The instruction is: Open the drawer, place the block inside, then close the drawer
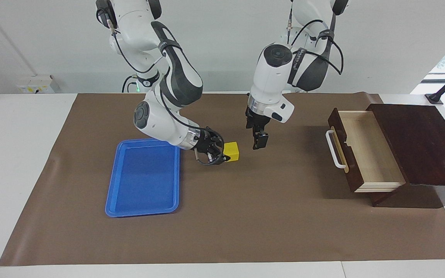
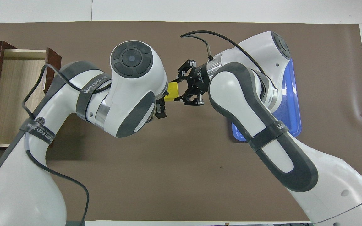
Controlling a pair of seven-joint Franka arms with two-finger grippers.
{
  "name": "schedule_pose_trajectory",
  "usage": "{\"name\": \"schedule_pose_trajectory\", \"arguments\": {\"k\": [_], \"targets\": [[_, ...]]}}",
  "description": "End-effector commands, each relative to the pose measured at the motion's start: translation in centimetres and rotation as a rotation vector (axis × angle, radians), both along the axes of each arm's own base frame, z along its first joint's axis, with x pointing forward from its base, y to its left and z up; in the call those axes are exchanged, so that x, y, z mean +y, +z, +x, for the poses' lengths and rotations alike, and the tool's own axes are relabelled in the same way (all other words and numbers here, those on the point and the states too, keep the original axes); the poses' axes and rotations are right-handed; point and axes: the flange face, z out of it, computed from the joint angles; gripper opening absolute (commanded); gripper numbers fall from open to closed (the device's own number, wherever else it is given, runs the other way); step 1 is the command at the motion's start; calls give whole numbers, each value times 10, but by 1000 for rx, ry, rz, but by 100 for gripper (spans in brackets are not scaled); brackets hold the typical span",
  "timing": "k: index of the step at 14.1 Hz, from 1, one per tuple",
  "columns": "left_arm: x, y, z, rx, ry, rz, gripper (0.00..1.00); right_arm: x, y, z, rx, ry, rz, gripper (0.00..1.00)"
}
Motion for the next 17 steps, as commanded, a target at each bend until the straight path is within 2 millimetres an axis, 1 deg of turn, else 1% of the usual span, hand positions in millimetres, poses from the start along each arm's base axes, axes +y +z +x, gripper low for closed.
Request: {"name": "schedule_pose_trajectory", "arguments": {"k": [1,3,4,6,8,13,15,16,17], "targets": [[-6,1,15,-17,55,13,100,2,6,4,6,-23,21,0],[-11,2,14,-41,49,-3,100,2,7,4,6,-24,23,0],[-11,2,13,-31,67,1,92,2,8,5,7,-25,26,0],[-11,3,14,-42,74,-5,30,0,8,5,8,-28,28,0],[-13,6,18,-77,72,-34,0,0,8,5,9,-27,28,0],[-12,2,17,-69,64,-27,0,-1,8,5,15,-30,27,0],[-12,1,18,-71,60,-29,0,-5,9,8,39,-66,24,0],[-11,1,18,-74,52,-28,0,-4,8,8,57,-95,21,48],[-9,2,19,-71,35,-25,0,-4,9,8,76,-120,17,99]]}}
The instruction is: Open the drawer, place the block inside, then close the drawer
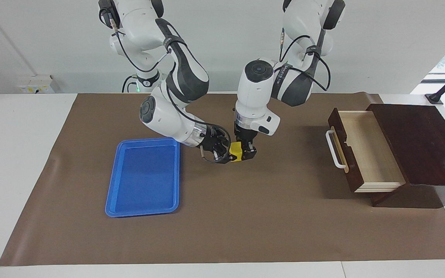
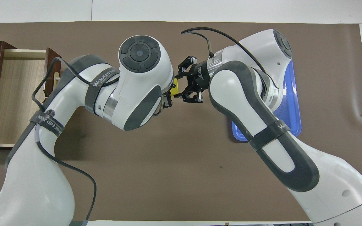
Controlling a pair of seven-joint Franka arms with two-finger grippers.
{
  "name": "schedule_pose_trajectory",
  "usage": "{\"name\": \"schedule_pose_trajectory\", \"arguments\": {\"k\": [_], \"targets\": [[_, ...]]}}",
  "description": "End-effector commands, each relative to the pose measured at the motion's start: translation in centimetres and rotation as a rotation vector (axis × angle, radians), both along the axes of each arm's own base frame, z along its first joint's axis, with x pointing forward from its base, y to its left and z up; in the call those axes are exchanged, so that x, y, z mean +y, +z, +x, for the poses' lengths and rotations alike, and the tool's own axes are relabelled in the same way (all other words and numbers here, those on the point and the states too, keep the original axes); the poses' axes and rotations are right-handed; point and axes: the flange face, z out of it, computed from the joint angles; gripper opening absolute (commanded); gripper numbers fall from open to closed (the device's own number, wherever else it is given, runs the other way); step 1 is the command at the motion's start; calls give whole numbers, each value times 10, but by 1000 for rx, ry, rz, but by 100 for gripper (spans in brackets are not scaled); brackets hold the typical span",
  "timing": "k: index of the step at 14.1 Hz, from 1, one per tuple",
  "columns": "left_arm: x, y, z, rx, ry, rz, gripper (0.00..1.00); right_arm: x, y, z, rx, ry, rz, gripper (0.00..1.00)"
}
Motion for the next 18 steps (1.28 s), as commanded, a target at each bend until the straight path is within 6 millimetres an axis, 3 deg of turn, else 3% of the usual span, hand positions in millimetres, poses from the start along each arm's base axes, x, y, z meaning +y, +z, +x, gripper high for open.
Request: {"name": "schedule_pose_trajectory", "arguments": {"k": [1,2,3,7,8,11,13,14,15,18], "targets": [[2,1,6,-38,-21,2,0,-3,6,3,94,-101,19,100],[7,6,7,-36,-25,7,0,-6,8,3,93,-104,18,100],[28,21,11,-16,-33,28,0,-7,10,4,90,-106,19,100],[163,88,28,79,-192,45,0,-15,20,11,78,-115,27,100],[208,105,34,74,-199,17,0,-23,24,15,73,-124,31,100],[303,121,40,98,-261,-10,0,-65,42,32,59,-147,29,100],[360,123,43,75,-344,-12,0,-100,58,41,36,-147,4,100],[388,114,43,74,-342,-13,0,-117,70,42,25,-141,-17,100],[405,107,41,57,-339,-8,0,-130,73,42,29,-145,-28,100],[440,62,20,53,-372,2,0,-176,91,34,-3,-60,-65,100]]}}
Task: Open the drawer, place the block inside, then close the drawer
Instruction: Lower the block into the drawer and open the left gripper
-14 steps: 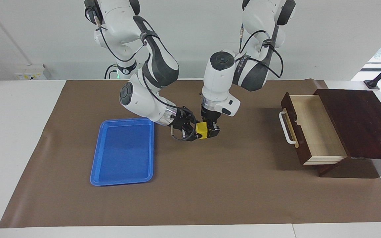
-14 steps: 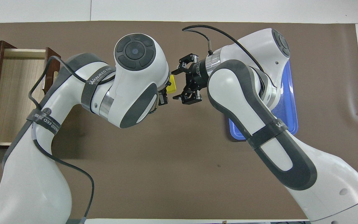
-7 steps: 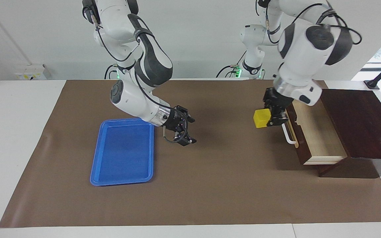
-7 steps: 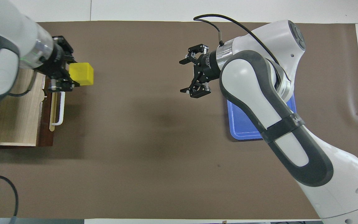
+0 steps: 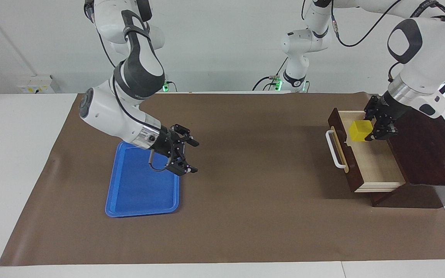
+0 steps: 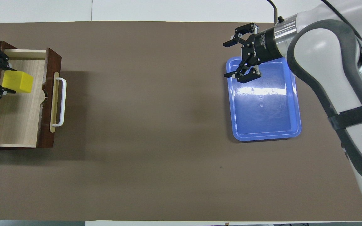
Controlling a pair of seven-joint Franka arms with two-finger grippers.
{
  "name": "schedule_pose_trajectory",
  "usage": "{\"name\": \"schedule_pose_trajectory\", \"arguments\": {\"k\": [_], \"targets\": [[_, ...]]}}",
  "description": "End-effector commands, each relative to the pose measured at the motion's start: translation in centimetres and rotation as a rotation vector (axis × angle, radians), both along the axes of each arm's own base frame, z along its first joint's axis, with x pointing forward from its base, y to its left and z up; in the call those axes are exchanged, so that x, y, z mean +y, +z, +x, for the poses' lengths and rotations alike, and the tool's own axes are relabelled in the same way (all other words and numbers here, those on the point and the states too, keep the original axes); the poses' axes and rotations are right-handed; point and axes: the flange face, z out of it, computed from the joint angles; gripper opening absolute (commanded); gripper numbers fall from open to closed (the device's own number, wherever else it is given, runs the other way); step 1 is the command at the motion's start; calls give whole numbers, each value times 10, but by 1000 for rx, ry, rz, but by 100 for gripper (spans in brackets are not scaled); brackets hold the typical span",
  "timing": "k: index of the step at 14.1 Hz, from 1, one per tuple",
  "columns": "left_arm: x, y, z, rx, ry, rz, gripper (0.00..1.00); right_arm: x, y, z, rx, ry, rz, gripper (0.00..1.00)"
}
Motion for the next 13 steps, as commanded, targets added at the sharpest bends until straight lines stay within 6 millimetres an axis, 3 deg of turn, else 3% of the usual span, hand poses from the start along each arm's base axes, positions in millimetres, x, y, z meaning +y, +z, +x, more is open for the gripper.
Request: {"name": "schedule_pose_trajectory", "arguments": {"k": [1,5,8,10,11,12,13], "targets": [[19,-28,-31,-8,-19,-8,0,-38,11,-10,-31,120,-43,100],[32,-60,-42,9,-22,-6,0,-73,36,-20,-119,372,-150,100],[27,-81,-59,-17,-26,5,0,-96,60,-35,-246,592,-227,100],[31,-81,-58,-49,-38,11,0,-114,75,-50,-336,818,-280,100],[33,-82,-58,-47,-37,12,50,-138,88,-63,-404,988,-332,100],[30,-82,-57,-48,-46,18,99,-148,95,-72,-439,1115,-371,100],[31,-78,-52,-58,-45,24,100,-155,103,-79,-471,1231,-408,100]]}}
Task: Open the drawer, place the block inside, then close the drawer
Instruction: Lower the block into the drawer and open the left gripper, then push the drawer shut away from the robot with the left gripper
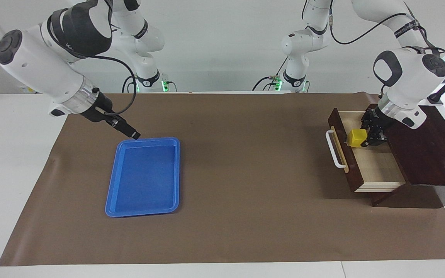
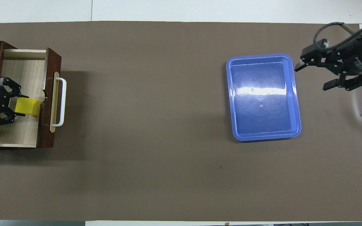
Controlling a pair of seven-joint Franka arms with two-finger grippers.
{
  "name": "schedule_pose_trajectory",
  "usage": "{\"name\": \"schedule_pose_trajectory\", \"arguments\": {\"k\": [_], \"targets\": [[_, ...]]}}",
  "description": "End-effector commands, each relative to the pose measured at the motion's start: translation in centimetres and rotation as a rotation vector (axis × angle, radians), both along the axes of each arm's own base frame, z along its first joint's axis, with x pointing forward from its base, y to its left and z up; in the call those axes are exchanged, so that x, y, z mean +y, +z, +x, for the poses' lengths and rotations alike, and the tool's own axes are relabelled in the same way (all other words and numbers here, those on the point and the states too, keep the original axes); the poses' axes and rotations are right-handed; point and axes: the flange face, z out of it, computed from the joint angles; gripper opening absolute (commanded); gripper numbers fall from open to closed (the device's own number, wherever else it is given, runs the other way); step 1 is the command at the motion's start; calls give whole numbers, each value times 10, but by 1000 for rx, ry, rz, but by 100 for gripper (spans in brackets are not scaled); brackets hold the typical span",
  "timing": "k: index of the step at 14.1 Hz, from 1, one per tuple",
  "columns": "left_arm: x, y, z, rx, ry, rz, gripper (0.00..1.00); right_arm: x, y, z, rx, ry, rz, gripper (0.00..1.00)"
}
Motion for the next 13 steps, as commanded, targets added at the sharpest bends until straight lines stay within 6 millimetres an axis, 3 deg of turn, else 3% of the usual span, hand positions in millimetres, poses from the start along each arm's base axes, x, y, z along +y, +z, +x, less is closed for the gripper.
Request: {"name": "schedule_pose_trajectory", "arguments": {"k": [1,4,6,8,9,12,13], "targets": [[3,19,6,-47,-3,5,100,-22,20,-25,-71,282,-99,100],[-16,50,32,-4,13,18,100,-36,36,-40,-99,465,-177,100],[-82,63,44,-4,23,30,100,-38,41,-61,-100,529,-183,100],[-133,43,32,11,-40,92,100,-42,37,-67,-91,526,-180,100],[-143,30,26,14,-50,99,100,-48,31,-68,-83,519,-177,100],[-127,3,16,-6,-36,101,100,-50,20,-74,-100,518,-189,100],[-111,1,15,-11,-23,101,100,-50,20,-73,-98,528,-198,100]]}}
